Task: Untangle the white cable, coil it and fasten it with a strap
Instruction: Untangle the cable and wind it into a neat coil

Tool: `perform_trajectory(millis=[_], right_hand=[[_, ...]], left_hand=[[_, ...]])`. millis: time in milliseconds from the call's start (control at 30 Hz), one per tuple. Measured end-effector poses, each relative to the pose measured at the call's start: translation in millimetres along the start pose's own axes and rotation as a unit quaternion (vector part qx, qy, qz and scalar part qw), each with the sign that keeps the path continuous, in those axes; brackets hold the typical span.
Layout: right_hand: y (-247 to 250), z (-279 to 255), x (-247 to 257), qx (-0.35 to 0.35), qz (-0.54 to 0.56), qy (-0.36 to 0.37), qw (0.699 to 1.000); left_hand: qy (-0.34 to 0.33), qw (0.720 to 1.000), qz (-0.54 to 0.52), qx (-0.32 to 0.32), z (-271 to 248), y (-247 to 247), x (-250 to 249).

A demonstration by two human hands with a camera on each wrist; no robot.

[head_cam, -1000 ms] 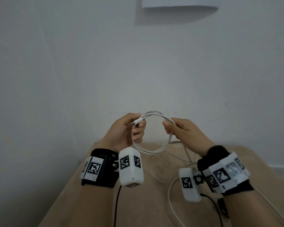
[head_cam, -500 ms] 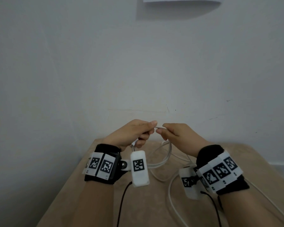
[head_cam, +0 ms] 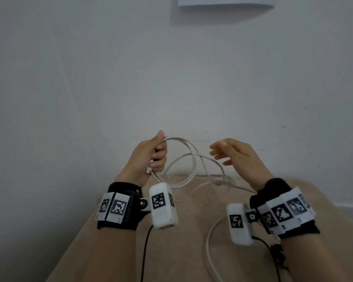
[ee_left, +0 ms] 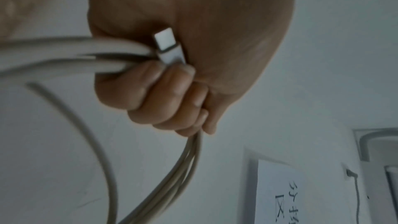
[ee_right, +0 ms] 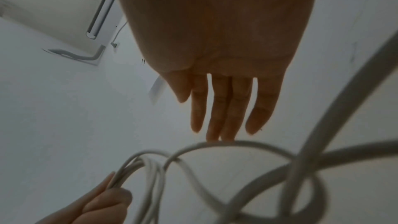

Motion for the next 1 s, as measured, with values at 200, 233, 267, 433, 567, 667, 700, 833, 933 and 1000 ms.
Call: perform_trajectory(millis=[200, 233, 267, 433, 567, 667, 700, 833, 933, 1000], right_hand=[[-3, -2, -8, 0.055, -0.050, -0.017, 0.997], [-4, -2, -7, 0.057, -0.062, -0.010, 0.996], [-5, -3, -6, 0.056, -0.076, -0.001, 0.996], [-4, -2, -2, 0.031, -0.057, 0.039, 0.997], [8, 0, 0, -0.056, 0.120, 0.034, 0.991], [15, -1, -1, -0.115, 0.235, 0.019, 0.965], [17, -1, -1, -0.131, 0.265, 0.010, 0.955], [25, -2, -9, -0.193, 0.367, -0.042, 0.909], [28, -2, -17, -0.219, 0.373, -0.080, 0.898], [27, -2, -23, -0.228, 0.361, -0.103, 0.898]], left_hand=[[0.005, 0.997, -0.082, -0.003, 0, 4, -2], [0.007, 0.996, -0.085, 0.002, 0, 4, -2], [0.007, 0.996, -0.086, 0.005, 0, 4, -2], [0.002, 0.997, -0.076, -0.014, 0, 8, -3], [0.012, 0.994, -0.102, -0.038, 2, 15, -2], [0.024, 0.992, -0.117, -0.051, 2, 20, -1], [0.028, 0.991, -0.120, -0.055, 2, 21, -1], [0.033, 0.990, -0.118, -0.065, 2, 24, 1], [0.030, 0.991, -0.114, -0.058, 2, 23, 2], [0.021, 0.992, -0.114, -0.051, 3, 22, 1]])
Point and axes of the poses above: each hand's wrist, its own z-axis towards the middle knuckle, its own y-axis out of the back of the hand, x = y × z, the point moved 3 cm from there along z, towards the middle knuckle, and after that the axes turned 1 degree about -y, right-handed, at the moved point
